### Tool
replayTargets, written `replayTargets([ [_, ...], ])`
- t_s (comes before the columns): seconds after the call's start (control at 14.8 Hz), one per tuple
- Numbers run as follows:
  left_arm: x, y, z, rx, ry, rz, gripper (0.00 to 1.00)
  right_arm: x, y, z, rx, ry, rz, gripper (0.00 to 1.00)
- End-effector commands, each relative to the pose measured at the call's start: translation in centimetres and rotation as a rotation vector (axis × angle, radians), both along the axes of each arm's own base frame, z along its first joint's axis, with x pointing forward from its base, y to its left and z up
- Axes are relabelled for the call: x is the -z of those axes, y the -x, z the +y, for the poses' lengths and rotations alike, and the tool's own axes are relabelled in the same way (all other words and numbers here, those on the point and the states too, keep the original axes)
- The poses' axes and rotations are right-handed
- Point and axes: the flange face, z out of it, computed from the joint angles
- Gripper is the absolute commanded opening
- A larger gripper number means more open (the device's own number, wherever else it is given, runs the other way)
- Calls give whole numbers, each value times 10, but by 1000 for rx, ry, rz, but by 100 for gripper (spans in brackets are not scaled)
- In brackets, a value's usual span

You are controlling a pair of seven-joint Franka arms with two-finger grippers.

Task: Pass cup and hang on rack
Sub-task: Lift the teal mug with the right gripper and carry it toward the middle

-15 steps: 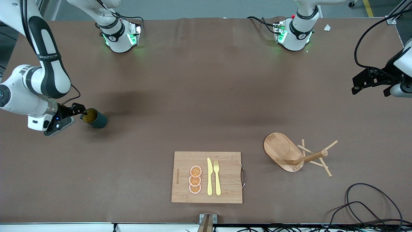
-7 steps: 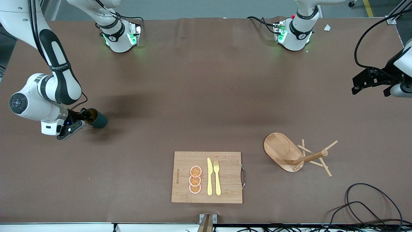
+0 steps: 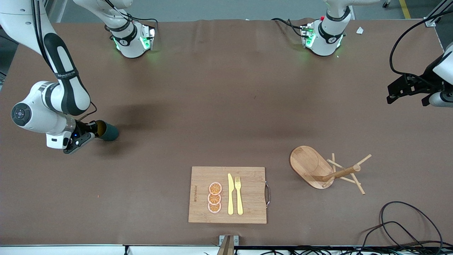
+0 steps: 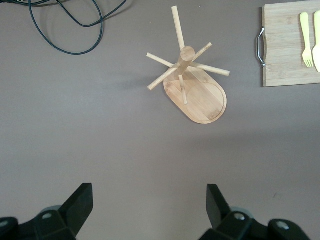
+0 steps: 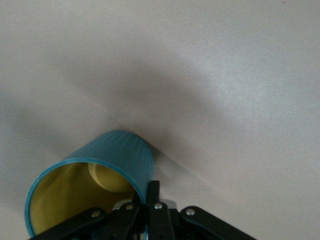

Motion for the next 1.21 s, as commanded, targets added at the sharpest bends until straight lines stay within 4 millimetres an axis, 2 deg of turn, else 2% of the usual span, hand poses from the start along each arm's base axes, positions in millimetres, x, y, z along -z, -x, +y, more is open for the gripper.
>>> replayTargets([
  [0.0,-4,-3,2,6,0,-11,100,-22,-2,42,89,5,31,0],
  [0.2,-4,-3,2,6,0,-11,100,-42,-1,101,207,34,44,0],
  [0.34,-3,-3,2,6,0,-9,100,-51,2,152,291,61,42,0],
  [0.47,-4,-3,2,6,0,-11,100,-54,10,215,381,89,32,0],
  [0.61,-4,-3,2,6,0,-11,100,-68,19,299,475,94,-4,0],
  [0.74,-4,-3,2,6,0,-11,100,-79,29,360,532,92,-27,0],
  [0.94,-3,-3,2,6,0,-9,100,-73,43,433,573,98,-42,0],
  [1.15,-4,-3,2,6,0,-11,100,-66,56,493,529,89,-60,0],
])
